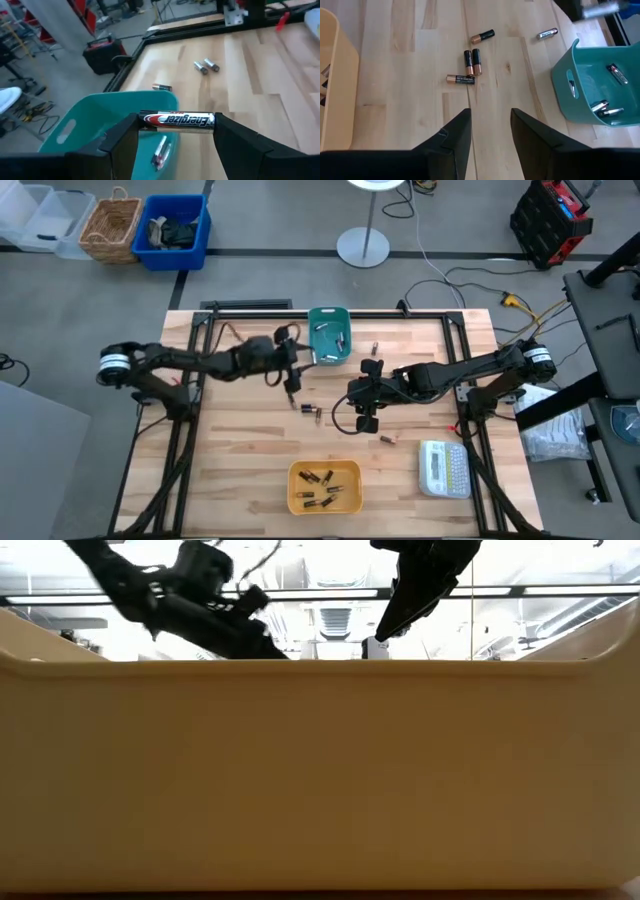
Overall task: Sort batteries
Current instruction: Put the silver battery into the light green bin
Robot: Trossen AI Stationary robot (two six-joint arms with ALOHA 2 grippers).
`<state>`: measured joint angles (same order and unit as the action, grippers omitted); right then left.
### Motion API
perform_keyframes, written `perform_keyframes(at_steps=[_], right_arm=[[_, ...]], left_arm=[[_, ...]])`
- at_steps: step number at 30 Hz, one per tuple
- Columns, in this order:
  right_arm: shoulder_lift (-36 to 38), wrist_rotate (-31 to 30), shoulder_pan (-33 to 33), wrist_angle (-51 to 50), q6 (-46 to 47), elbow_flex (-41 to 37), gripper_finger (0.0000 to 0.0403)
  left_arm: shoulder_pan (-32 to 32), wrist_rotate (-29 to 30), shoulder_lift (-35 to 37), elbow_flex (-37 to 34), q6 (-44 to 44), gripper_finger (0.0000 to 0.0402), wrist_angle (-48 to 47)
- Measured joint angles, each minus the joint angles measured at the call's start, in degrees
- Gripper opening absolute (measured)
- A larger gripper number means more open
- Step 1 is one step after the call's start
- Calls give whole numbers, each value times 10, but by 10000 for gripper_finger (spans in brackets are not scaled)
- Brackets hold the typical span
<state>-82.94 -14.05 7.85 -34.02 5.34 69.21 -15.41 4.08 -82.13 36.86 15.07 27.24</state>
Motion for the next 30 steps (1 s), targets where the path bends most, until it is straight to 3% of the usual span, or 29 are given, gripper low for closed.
perform_keyframes(at_steps=[3, 8, 18, 30], right_arm=[[0, 0, 0, 0, -3, 0, 134], [0, 0, 0, 0, -4, -4, 130], [0, 1, 0, -1, -1, -10, 117], [0, 1, 0, 0, 0, -10, 134]], left_arm=[[-21, -34, -33, 41, 13, 217, -46], [-43, -38, -75, 85, 25, 217, -89], [-62, -37, -108, 107, 21, 217, -136], [-64, -31, -108, 122, 7, 223, -151]])
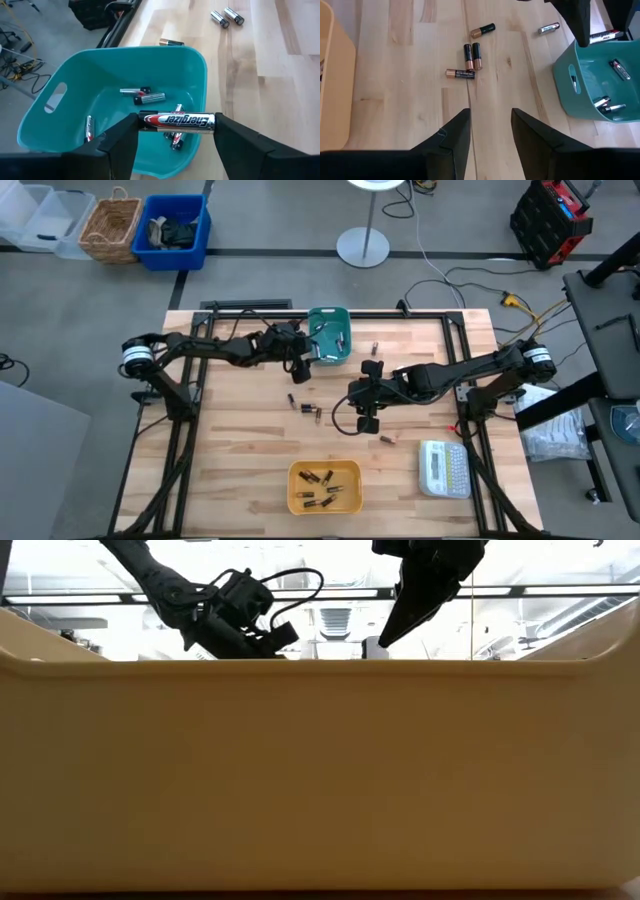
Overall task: Sort batteries
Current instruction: Put the silver battery into the light green bin, then put the black battery into the yellow bin
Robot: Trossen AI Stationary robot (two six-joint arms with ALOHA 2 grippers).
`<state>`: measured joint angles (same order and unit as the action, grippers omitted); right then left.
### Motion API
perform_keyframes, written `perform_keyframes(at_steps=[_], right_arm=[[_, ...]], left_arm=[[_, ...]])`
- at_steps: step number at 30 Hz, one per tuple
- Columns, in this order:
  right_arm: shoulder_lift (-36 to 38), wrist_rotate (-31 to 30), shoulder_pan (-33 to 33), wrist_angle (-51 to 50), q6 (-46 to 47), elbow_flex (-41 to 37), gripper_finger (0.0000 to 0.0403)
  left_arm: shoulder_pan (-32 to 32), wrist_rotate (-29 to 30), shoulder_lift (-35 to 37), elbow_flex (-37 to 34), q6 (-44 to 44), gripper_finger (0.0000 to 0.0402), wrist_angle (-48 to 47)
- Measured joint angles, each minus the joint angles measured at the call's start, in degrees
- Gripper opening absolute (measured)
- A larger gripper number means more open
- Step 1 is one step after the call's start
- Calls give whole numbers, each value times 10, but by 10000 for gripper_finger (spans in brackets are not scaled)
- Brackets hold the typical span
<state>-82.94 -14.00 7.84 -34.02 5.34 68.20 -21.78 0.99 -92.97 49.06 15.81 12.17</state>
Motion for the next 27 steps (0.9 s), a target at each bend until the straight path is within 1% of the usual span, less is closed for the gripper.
perform_keyframes(at_steps=[9, 16, 20, 27], right_arm=[[0, 0, 0, 0, 0, 0, 121], [0, 0, 0, 0, 0, 0, 131], [0, 0, 0, 0, 1, -1, 136], [0, -1, -5, 25, 11, -1, 126]], left_arm=[[-2, 0, 0, 0, -28, 254, -2], [-2, 0, 7, 0, -19, 263, -4], [10, 0, 34, 0, -15, 263, -7], [52, 0, 129, -11, -41, 263, -97]])
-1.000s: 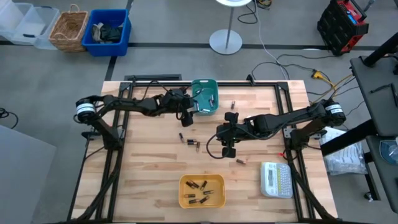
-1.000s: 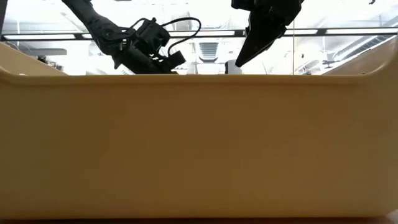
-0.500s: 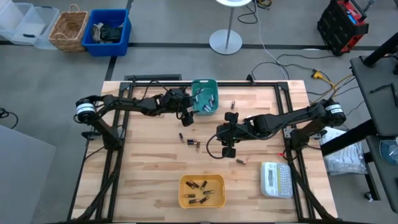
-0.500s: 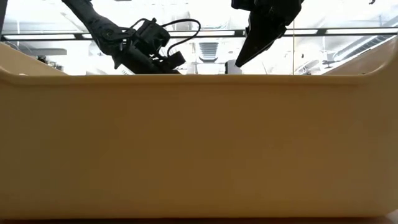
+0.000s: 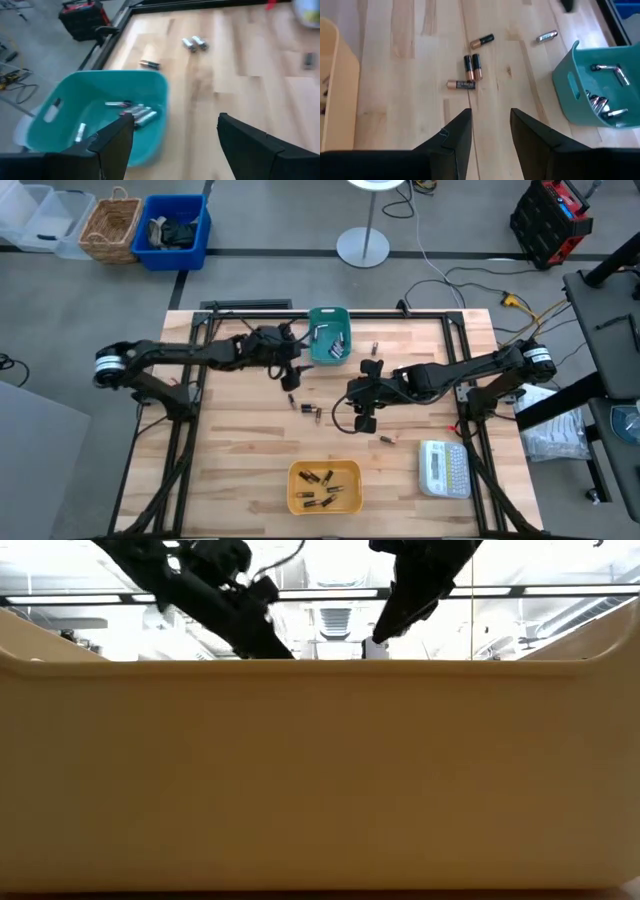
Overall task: Sort batteries
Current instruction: Put the black battery into the yellow bin
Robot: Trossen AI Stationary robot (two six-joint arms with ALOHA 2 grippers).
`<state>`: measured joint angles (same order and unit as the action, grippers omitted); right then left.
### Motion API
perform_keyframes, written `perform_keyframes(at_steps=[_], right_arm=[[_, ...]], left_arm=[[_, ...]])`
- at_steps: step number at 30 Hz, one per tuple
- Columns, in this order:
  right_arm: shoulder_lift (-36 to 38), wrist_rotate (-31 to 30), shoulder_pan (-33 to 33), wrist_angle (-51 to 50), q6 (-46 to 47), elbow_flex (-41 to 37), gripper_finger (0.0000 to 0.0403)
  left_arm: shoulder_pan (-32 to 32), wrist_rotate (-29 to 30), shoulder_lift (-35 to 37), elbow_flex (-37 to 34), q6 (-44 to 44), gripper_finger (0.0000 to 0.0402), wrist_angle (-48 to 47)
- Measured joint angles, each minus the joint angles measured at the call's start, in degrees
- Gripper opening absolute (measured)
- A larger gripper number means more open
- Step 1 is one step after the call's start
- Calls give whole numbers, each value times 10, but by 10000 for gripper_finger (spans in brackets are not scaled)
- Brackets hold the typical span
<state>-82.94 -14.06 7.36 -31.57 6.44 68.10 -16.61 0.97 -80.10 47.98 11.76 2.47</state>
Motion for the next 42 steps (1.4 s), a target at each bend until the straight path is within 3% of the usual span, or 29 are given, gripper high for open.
perform_keyframes(at_steps=[4, 12, 20, 30, 42], right_arm=[[-3, 0, -8, 24, 9, 0, 123], [-2, 10, -21, -2, 111, 1, 136], [-6, 71, -30, -104, 179, 21, 131], [-18, 76, -26, -29, 136, 28, 137], [-184, 65, -28, -7, 49, 140, 178]], left_arm=[[35, 13, 64, -41, -24, 263, -16], [122, 137, 224, -148, -60, 263, -35], [137, 173, 340, -170, -55, 263, -41], [137, 172, 383, -169, -53, 263, -60], [137, 171, 384, -169, -48, 263, -78]])
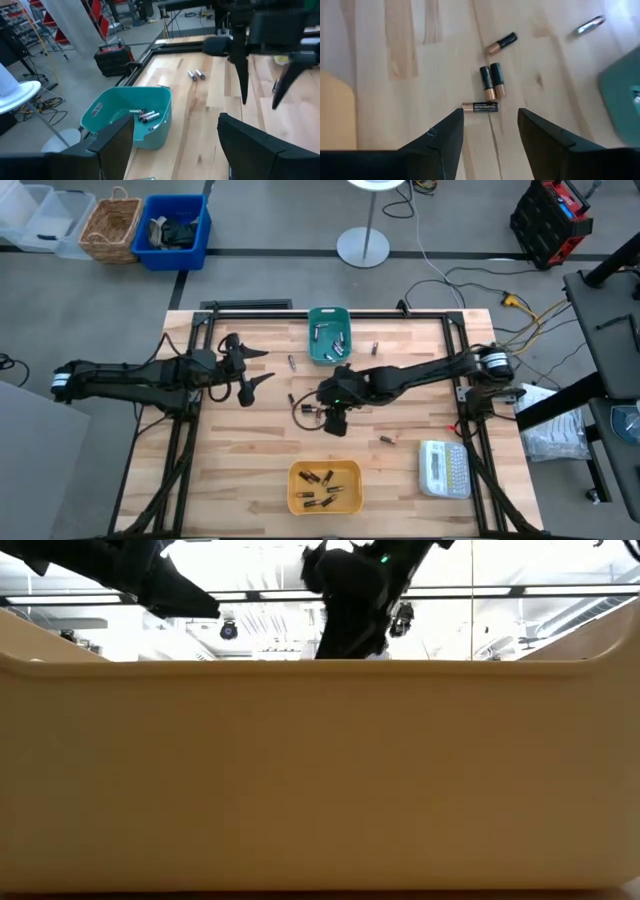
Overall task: Sort batteries
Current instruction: Put the black battery into the yellow bin
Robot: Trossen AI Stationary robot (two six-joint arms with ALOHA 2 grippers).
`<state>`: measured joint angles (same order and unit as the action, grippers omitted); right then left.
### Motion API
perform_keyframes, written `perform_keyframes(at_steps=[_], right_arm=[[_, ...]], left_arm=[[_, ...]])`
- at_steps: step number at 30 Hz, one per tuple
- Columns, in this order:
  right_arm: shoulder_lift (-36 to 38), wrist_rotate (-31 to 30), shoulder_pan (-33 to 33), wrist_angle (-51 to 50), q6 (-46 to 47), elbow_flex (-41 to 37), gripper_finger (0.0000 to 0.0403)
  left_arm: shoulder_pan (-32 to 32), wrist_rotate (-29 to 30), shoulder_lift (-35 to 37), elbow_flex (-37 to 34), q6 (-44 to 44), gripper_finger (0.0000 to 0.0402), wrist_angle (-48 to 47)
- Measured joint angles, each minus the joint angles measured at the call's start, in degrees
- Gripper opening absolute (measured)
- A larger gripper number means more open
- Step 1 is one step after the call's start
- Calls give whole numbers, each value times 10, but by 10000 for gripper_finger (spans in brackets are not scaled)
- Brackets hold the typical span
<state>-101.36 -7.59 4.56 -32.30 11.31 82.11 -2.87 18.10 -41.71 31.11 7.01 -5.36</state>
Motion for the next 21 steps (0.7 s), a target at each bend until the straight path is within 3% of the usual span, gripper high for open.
perform_keyframes(at_steps=[7, 21], right_arm=[[-70, 36, 0, -9, 0, 33, 212], [-140, -4, 0, 2, 12, 37, 260]], left_arm=[[0, 0, 0, 0, 0, 263, -13], [0, 9, -3, 0, 0, 263, -20]])
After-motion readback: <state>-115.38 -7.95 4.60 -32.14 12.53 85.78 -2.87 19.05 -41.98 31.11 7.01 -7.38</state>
